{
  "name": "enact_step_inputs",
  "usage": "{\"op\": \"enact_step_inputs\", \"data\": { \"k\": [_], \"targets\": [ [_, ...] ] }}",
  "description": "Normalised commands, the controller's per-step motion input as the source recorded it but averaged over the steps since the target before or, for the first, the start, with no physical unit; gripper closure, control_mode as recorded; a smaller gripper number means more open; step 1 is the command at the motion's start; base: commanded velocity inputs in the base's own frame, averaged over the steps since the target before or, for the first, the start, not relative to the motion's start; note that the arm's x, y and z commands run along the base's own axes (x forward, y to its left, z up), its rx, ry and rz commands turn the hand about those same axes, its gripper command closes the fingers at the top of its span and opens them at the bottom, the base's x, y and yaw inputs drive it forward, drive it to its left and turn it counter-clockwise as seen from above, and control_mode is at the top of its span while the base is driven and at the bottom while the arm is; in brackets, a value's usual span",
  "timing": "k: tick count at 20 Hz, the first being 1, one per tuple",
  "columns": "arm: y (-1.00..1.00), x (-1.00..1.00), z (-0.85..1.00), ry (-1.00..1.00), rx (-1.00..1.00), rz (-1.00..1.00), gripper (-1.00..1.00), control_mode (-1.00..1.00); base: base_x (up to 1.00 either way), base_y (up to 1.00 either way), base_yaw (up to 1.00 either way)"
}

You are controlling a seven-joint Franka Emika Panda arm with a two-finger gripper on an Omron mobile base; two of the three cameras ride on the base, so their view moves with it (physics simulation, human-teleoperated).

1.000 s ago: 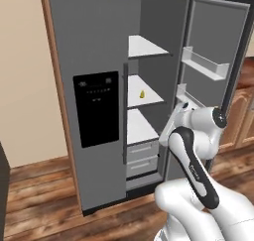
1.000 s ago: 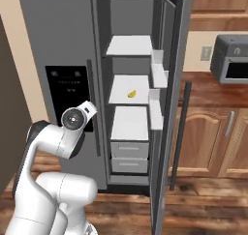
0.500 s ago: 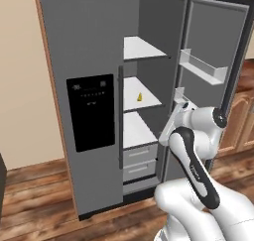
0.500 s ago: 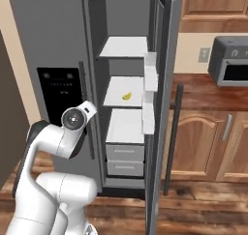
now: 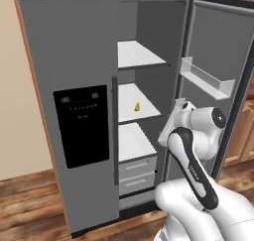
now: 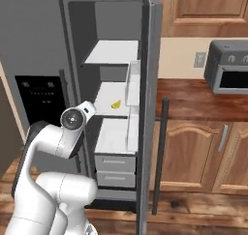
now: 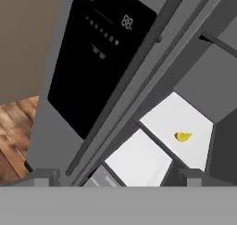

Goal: Gather the lemon wedge and cucumber from the fridge and place them on a tray on the dining counter. Then gather the fishs from the fridge and place them on the other tray.

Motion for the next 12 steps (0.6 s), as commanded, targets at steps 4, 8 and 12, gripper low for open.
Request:
{"op": "enact_step_inputs", "data": {
  "k": [4, 8, 12],
  "targets": [
    [0.0, 0.0, 0.0, 0.0, 0.0, 0.0, -1.0, 1.0, 0.53, -0.38, 0.0],
    [0.0, 0.0, 0.0, 0.0, 0.0, 0.0, -1.0, 1.0, 0.94, -0.01, 0.0],
    [0.0, 0.0, 0.0, 0.0, 0.0, 0.0, -1.0, 1.0, 1.0, 0.0, 0.0]
  ]
}}
